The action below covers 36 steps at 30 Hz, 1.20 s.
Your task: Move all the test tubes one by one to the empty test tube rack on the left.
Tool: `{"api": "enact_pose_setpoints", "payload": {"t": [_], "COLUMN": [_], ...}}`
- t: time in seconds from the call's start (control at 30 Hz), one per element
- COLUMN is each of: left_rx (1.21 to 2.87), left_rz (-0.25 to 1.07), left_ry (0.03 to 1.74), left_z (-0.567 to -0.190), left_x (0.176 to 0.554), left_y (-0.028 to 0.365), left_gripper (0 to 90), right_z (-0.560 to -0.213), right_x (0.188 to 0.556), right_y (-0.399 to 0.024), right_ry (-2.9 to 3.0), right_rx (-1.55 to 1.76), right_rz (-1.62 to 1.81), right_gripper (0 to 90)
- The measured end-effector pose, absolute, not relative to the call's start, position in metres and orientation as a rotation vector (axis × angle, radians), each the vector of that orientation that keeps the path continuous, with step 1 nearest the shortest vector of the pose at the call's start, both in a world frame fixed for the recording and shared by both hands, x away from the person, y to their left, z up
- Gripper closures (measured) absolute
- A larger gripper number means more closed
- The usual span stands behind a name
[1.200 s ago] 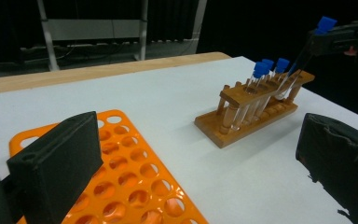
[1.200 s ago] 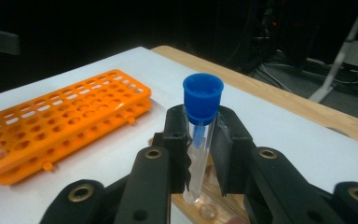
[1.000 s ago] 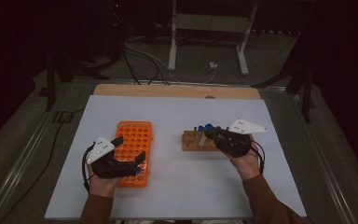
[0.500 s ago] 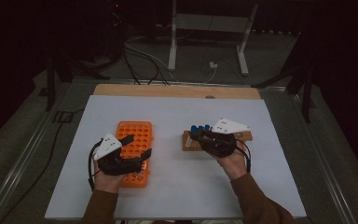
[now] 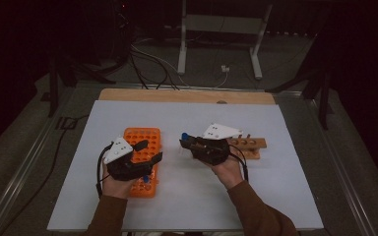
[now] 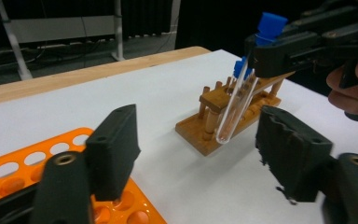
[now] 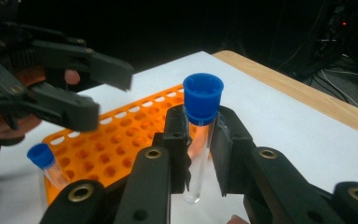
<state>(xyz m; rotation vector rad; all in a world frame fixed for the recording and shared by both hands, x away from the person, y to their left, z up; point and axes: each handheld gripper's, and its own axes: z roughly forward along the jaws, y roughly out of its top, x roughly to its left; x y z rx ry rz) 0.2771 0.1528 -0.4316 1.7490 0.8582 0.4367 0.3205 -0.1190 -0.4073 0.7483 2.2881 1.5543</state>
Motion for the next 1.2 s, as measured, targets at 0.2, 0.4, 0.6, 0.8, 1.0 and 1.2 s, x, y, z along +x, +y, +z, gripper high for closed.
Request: {"api": "enact_pose_setpoints", "payload": {"t": [0.2,0.4,0.6,0.8,1.0,1.2], "left_rx": [1.773,1.81,1.844,1.852,1.86,1.839], "left_rz": [0.451,0.459,0.473,0.495,0.512,0.509], "left_ry": [0.834,0.79,0.761,0.755,0.752,0.79], "left_z": [-0.434,-0.435,-0.437,-0.437,-0.438,-0.441], "left_x": [0.279,0.28,0.279,0.279,0.278,0.279], "left_y": [0.147,0.142,0.138,0.138,0.137,0.146], "left_gripper": [47.0,62.6,69.9,77.3,78.1,78.2], "right_z": [-0.408,-0.409,-0.41,-0.41,-0.41,-0.408], "right_x": [0.321,0.32,0.319,0.317,0.318,0.321], "right_y": [-0.101,-0.085,-0.075,-0.07,-0.073,-0.09], "right_ry": [2.313,2.338,2.354,2.367,2.371,2.342], "right_rx": [0.731,0.713,0.71,0.7,0.706,0.761], "right_rz": [1.566,1.573,1.587,1.6,1.608,1.647], "right_gripper": [76.8,76.8,76.8,76.9,72.0,51.2]}}
